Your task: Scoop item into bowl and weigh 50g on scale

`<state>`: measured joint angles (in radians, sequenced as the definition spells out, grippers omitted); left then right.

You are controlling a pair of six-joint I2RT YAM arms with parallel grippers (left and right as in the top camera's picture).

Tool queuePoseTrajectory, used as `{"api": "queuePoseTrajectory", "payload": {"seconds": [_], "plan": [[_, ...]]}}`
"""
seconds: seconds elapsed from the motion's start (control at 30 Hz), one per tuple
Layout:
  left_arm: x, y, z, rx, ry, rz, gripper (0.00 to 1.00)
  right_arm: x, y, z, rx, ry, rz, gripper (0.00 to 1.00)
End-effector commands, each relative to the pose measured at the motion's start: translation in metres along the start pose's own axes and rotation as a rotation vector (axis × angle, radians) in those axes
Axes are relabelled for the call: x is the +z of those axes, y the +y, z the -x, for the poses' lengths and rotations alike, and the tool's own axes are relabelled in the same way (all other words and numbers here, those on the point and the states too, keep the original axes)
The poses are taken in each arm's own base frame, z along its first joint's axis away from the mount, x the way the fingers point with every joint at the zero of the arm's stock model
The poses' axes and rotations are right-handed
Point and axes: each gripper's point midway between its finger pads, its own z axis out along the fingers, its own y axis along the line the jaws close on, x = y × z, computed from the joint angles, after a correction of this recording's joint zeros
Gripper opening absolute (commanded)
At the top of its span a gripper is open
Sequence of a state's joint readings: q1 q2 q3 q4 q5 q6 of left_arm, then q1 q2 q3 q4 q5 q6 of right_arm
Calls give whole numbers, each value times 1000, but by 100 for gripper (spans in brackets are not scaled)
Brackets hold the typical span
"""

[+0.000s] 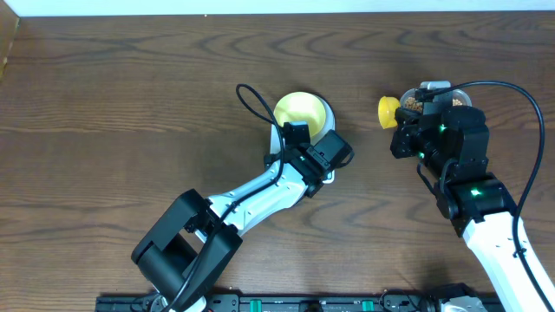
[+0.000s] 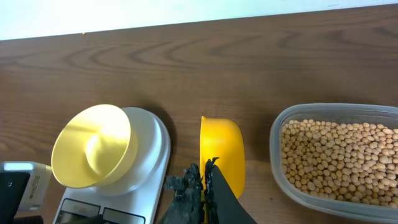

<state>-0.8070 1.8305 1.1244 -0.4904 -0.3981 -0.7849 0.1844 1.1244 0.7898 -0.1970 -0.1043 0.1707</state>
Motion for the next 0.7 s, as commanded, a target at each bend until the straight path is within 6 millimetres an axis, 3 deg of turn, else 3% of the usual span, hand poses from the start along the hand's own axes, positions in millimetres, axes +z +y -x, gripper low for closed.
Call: {"api": "queuePoseTrajectory", "payload": {"seconds": [0.0,0.67], "plan": [[-3,5,4,-1,-14,8,88,-4,2,10,-17,-26,6,1],[-3,5,4,-1,-13,8,89,-4,1,0,-13,16,2,1]]}}
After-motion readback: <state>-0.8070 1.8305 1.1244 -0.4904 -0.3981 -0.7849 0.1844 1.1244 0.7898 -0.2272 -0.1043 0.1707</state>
